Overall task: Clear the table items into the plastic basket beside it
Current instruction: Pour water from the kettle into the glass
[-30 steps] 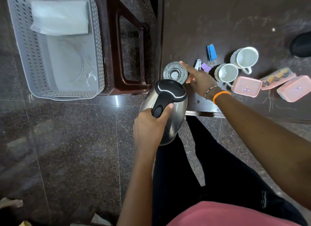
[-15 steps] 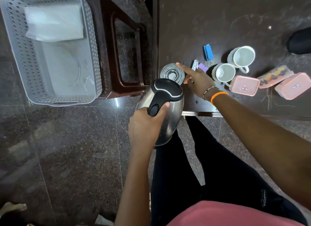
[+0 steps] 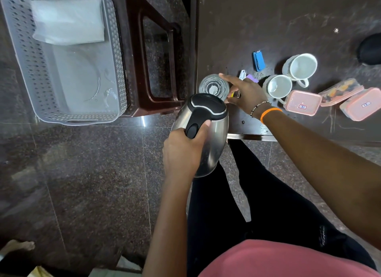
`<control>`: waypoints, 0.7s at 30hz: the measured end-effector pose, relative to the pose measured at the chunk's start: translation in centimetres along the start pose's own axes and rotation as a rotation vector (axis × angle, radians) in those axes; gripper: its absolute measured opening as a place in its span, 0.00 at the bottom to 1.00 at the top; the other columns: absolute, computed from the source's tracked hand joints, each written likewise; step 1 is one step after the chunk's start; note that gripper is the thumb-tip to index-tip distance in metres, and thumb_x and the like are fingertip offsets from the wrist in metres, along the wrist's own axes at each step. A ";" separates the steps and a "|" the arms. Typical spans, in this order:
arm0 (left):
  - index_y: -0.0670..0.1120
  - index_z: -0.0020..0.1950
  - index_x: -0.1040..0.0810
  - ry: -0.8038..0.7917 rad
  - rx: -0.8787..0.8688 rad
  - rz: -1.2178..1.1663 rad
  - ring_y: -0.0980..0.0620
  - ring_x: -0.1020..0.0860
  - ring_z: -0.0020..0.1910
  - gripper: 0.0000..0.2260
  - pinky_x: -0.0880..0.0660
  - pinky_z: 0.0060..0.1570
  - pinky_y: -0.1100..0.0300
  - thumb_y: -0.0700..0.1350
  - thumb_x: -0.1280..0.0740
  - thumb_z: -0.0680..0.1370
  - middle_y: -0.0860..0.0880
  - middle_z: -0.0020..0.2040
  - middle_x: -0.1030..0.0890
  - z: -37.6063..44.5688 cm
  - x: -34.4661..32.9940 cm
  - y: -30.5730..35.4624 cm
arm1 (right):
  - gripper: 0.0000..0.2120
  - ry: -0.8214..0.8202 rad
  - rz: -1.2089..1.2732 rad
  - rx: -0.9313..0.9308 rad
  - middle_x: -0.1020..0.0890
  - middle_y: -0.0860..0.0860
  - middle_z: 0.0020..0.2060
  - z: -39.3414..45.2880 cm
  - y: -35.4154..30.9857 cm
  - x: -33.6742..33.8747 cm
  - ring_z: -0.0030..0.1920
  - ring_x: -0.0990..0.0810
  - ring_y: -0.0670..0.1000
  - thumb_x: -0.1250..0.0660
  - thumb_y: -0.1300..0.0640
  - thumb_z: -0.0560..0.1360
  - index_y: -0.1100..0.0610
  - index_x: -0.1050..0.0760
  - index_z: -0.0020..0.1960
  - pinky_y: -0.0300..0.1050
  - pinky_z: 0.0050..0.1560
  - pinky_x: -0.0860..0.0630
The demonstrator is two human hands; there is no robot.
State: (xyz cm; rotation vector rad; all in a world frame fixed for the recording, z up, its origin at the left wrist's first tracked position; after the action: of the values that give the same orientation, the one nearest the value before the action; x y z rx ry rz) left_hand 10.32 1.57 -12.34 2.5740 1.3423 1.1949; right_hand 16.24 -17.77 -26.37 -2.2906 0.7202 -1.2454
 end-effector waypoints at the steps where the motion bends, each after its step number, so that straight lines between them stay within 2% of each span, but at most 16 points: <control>1: 0.48 0.26 0.35 -0.003 0.002 0.008 0.51 0.28 0.28 0.26 0.37 0.28 0.59 0.68 0.34 0.67 0.52 0.26 0.29 0.0 -0.1 0.0 | 0.33 0.002 0.002 -0.003 0.15 0.52 0.43 0.0 0.0 0.0 0.48 0.22 0.56 0.28 0.58 0.69 0.45 0.36 0.70 0.51 0.51 0.24; 8: 0.48 0.27 0.35 -0.024 0.009 0.010 0.48 0.27 0.30 0.25 0.35 0.29 0.58 0.68 0.34 0.67 0.52 0.27 0.28 -0.1 -0.2 0.0 | 0.33 0.001 0.008 -0.006 0.15 0.52 0.44 -0.1 0.1 -0.1 0.49 0.23 0.56 0.28 0.58 0.69 0.45 0.36 0.70 0.51 0.52 0.25; 13: 0.47 0.31 0.33 -0.033 0.040 0.047 0.39 0.21 0.43 0.25 0.22 0.44 0.49 0.70 0.36 0.67 0.43 0.39 0.20 -0.2 -0.3 0.1 | 0.33 0.004 0.013 -0.009 0.15 0.52 0.43 -0.1 0.1 -0.1 0.48 0.21 0.56 0.28 0.59 0.69 0.46 0.36 0.70 0.52 0.53 0.24; 15: 0.47 0.32 0.33 -0.020 0.028 0.070 0.38 0.21 0.45 0.26 0.22 0.47 0.47 0.70 0.37 0.68 0.40 0.43 0.18 -0.4 -0.5 0.3 | 0.33 0.007 -0.001 -0.004 0.14 0.52 0.43 -0.1 0.1 0.0 0.48 0.21 0.56 0.28 0.58 0.69 0.46 0.36 0.70 0.52 0.53 0.24; 21: 0.45 0.36 0.29 -0.009 0.023 0.088 0.39 0.21 0.45 0.26 0.23 0.49 0.46 0.69 0.37 0.69 0.41 0.43 0.19 -0.8 -0.9 0.4 | 0.33 -0.002 -0.008 -0.012 0.14 0.52 0.44 -0.2 0.1 0.0 0.49 0.20 0.56 0.29 0.57 0.70 0.45 0.37 0.71 0.52 0.54 0.24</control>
State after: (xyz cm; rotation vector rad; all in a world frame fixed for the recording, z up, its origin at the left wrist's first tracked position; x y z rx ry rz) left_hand 9.77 0.44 -12.17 2.6770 1.2612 1.1856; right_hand 16.08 -17.82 -26.35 -2.3060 0.7213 -1.2458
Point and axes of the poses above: each hand's wrist, its own z-axis towards the middle knuckle, its own x-axis out of the back of the hand, y = z × x, the point moved 6 cm from there along z, towards the middle knuckle
